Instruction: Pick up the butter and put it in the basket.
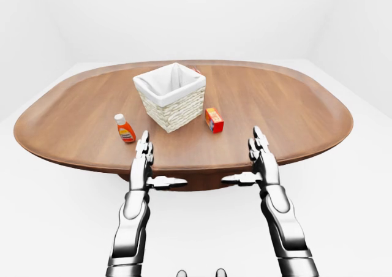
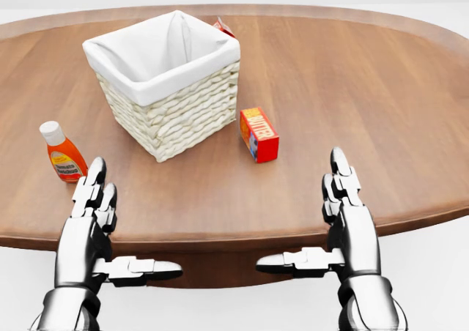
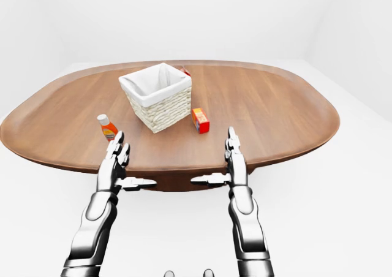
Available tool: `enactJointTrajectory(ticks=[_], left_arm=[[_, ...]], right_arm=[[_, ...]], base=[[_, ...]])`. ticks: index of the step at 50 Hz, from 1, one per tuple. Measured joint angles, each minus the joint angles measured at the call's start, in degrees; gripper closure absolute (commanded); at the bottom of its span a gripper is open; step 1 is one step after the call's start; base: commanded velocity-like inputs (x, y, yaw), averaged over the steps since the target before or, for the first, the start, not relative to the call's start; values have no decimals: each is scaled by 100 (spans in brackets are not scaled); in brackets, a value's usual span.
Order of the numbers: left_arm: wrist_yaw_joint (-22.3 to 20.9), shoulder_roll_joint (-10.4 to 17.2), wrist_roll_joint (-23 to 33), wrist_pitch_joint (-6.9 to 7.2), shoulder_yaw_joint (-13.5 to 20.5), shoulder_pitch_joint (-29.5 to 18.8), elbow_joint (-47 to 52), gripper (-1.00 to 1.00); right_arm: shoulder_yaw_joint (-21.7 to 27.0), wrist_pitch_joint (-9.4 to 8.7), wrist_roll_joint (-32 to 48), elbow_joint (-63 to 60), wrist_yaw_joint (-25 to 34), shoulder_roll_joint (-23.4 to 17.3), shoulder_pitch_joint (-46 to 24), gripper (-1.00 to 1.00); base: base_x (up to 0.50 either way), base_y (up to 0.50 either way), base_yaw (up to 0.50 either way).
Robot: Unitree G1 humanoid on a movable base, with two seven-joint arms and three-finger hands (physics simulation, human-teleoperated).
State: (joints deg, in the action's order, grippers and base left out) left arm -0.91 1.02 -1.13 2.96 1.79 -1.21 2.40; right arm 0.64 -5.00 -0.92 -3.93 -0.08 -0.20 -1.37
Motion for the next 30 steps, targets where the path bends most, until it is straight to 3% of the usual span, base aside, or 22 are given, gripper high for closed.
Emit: enactJointTrajectory(ticks=[3,30], left_arm=[[-33,66,-59,204,108,-102,191,-100],[-134,352,-263,204,533,-685,1700,-100]], right_arm=[[22,0,-53,-305,-35,-9,-122,-100],[162,0,-424,-1948,-72,-152,-996,-100]], base=[[0,0,0],[0,0,0]])
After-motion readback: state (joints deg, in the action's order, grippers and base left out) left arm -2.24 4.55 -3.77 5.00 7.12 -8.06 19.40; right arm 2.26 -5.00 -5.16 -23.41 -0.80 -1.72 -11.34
